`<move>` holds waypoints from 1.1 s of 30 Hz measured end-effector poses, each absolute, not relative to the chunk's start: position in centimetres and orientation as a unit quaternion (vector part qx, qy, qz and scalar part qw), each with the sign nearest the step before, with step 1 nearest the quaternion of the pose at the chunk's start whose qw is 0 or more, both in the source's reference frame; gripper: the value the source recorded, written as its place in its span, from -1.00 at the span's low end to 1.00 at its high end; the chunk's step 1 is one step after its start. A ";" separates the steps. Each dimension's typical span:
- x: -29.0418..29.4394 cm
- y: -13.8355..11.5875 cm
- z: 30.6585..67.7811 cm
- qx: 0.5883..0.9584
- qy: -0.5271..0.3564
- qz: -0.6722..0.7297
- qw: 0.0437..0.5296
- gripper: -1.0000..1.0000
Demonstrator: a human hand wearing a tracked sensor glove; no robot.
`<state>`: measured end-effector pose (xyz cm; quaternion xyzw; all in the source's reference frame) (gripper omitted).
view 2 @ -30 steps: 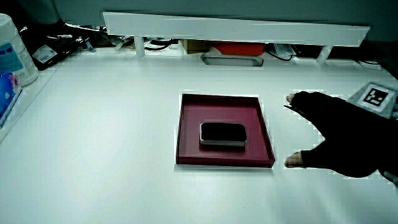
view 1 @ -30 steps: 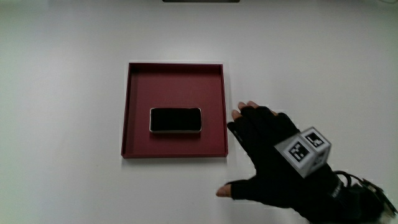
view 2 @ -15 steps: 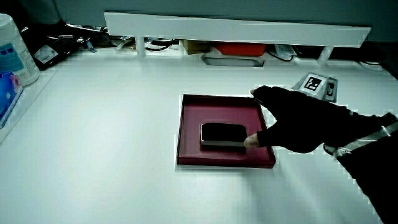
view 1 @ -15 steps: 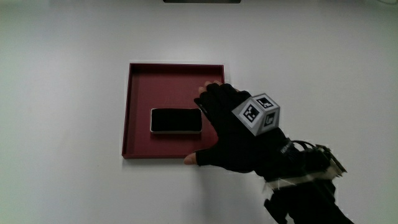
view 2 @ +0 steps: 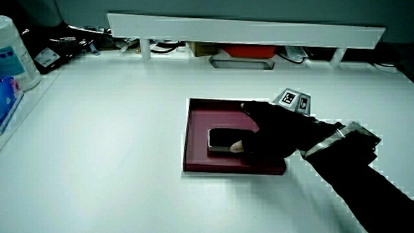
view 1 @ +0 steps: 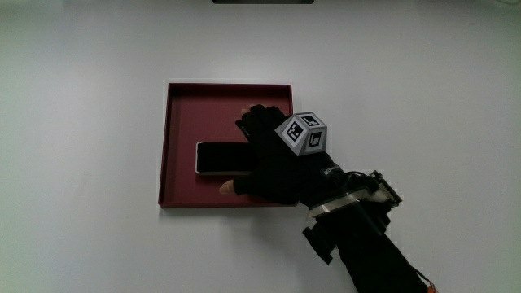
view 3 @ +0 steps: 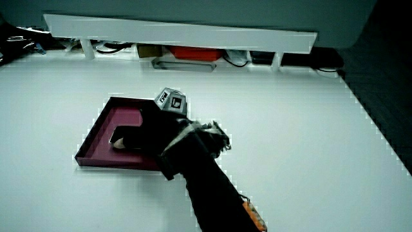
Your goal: Pick eraser
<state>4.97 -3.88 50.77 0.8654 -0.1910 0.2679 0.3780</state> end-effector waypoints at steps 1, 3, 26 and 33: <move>4.9 -3.9 51.3 0.864 -0.192 0.265 0.381 0.00; 4.8 -3.9 51.6 0.865 -0.185 0.270 0.379 0.00; 4.5 -3.4 53.5 0.881 -0.176 0.273 0.345 0.00; 4.5 -3.3 53.4 0.881 -0.180 0.275 0.340 0.00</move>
